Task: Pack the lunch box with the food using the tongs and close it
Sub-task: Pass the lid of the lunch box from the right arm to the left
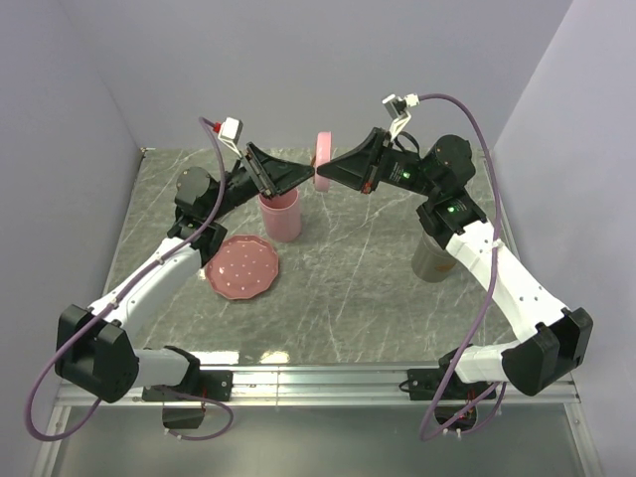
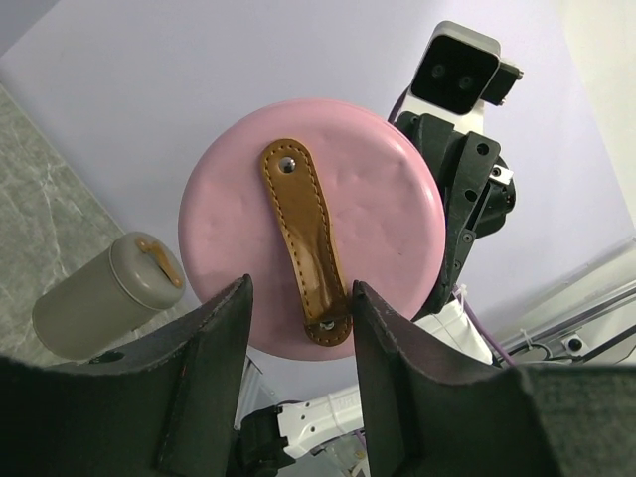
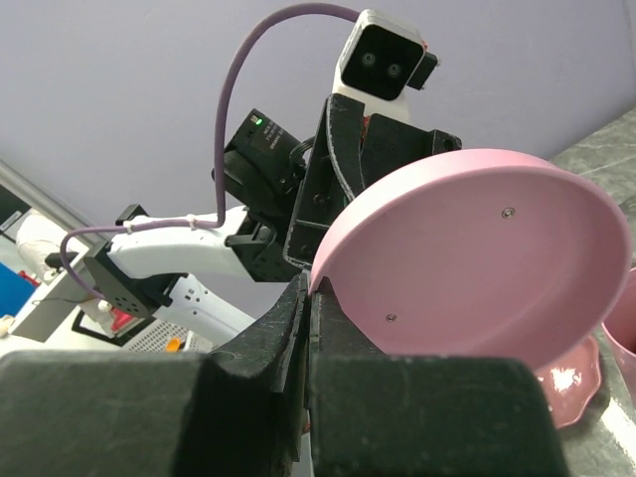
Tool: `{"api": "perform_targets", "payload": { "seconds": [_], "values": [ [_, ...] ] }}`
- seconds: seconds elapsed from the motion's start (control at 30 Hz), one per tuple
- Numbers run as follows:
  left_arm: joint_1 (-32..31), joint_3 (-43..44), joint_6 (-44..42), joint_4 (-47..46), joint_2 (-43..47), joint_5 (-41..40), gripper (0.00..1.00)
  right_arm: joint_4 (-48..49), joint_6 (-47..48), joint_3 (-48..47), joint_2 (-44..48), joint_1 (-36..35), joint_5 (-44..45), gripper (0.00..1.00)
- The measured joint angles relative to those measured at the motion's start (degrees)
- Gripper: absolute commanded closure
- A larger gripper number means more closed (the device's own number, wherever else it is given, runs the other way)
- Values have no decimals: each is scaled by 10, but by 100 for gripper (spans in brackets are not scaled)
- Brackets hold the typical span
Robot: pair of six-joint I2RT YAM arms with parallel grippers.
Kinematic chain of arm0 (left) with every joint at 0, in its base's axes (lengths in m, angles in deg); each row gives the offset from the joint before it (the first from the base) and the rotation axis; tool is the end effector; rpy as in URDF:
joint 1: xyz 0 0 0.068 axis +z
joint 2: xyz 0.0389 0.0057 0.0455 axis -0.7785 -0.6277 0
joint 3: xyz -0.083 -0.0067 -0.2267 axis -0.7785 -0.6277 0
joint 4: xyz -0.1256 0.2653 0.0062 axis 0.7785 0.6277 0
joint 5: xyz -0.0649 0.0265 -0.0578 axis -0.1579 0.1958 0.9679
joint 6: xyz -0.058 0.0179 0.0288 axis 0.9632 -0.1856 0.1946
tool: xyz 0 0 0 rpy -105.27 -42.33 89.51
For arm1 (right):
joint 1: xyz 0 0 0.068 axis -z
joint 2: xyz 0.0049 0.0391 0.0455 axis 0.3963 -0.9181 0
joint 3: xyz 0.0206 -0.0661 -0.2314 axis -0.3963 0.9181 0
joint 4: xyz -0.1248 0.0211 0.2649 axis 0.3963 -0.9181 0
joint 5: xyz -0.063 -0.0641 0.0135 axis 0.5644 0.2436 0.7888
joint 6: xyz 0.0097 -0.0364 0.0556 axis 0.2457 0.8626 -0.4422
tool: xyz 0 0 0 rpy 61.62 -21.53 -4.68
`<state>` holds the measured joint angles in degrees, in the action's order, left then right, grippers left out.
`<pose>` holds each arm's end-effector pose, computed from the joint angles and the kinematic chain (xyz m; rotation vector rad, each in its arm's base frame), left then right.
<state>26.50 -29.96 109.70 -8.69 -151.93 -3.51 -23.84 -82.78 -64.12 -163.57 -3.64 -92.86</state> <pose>0.3042 -0.1740 0.3627 0.0373 1.5073 -1.7871 0.2879 0.1920 0.4340 -0.6100 1.4234 1.5571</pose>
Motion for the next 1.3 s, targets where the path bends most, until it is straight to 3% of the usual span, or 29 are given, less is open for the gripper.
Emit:
{"api": "perform_targets", "payload": {
  "seconds": [0.7, 1.0, 1.3],
  "values": [
    [0, 11, 10, -10, -3, -1, 49, 3, 1, 2, 0, -6, 4, 100],
    [-3, 11, 10, -16, -5, -2, 63, -1, 14, 2, 0, -7, 3, 100],
    [-3, 11, 18, -16, -11, -8, 99, -5, 33, 2, 0, -9, 2, 100]
  ]
}}
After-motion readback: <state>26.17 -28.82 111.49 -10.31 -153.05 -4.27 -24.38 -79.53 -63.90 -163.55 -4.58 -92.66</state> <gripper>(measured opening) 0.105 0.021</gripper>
